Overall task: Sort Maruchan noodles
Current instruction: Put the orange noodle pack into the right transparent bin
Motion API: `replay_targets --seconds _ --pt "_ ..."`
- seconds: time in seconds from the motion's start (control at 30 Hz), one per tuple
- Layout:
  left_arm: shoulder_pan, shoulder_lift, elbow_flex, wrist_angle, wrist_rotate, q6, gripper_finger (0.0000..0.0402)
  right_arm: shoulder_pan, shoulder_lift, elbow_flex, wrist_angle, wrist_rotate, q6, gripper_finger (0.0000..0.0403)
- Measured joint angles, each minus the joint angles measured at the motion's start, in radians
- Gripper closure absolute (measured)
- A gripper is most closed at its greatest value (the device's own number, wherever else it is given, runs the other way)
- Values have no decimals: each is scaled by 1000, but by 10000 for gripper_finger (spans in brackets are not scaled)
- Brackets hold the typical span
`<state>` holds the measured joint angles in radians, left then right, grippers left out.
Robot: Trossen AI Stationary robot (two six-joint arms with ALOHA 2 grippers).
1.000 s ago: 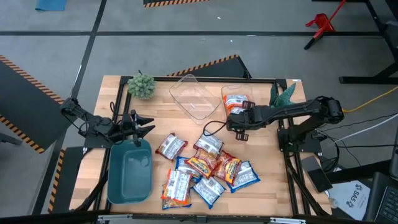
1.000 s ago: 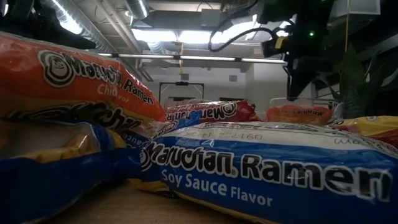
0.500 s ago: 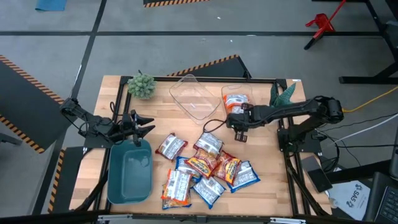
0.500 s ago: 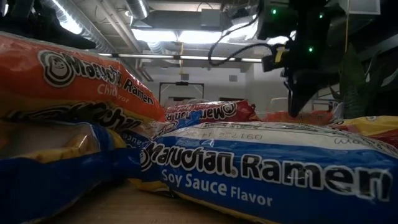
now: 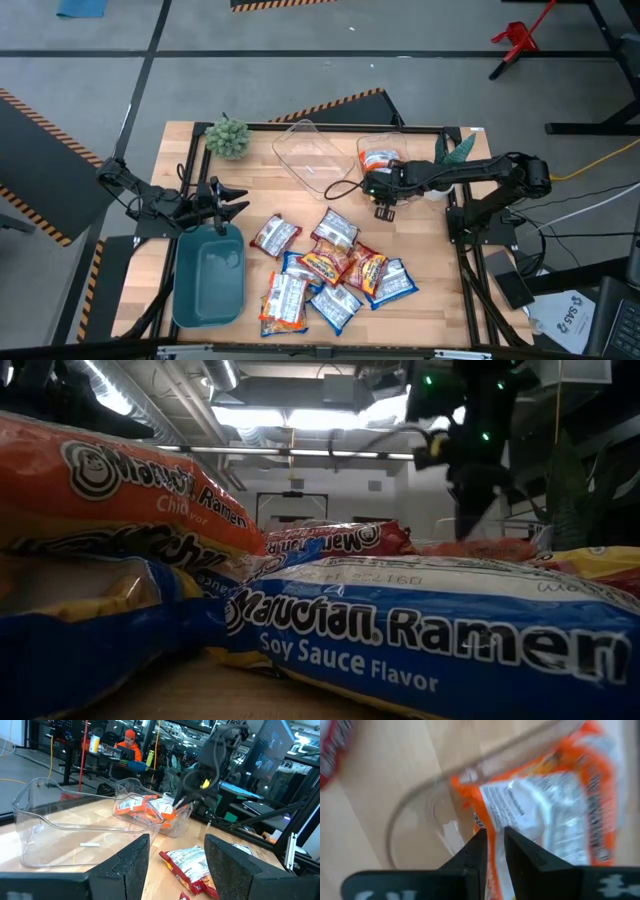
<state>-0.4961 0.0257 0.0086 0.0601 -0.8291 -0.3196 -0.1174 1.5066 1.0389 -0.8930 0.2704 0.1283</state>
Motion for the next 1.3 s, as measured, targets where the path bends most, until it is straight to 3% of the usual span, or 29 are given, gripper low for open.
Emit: replay_targets --seconds 0.23,0.33,0.47,0.53,0.67,0.77,0.87,1.1,1.3 --pt "0 0 0 0 5 -30 217 0 0 204 -47 -23 8 342" --pt "0 0 0 3 58 -66 217 17 0 272 47 -201 46 342" --pt "0 0 0 8 201 -99 217 135 0 292 353 -395 52 342" --pt "0 0 0 8 261 -127 217 219 17 293 519 -381 29 342" --pt "0 0 0 7 313 -175 217 385 88 293 750 -237 -143 342" --pt "0 0 0 7 320 -188 217 481 161 293 829 -132 -305 342" --pt "0 0 0 7 322 -195 217 544 238 291 835 -104 -394 332" --pt "0 0 0 7 327 -195 217 600 384 291 890 -99 -362 228" --pt "0 0 0 7 324 -194 217 624 468 292 973 -96 -507 111"
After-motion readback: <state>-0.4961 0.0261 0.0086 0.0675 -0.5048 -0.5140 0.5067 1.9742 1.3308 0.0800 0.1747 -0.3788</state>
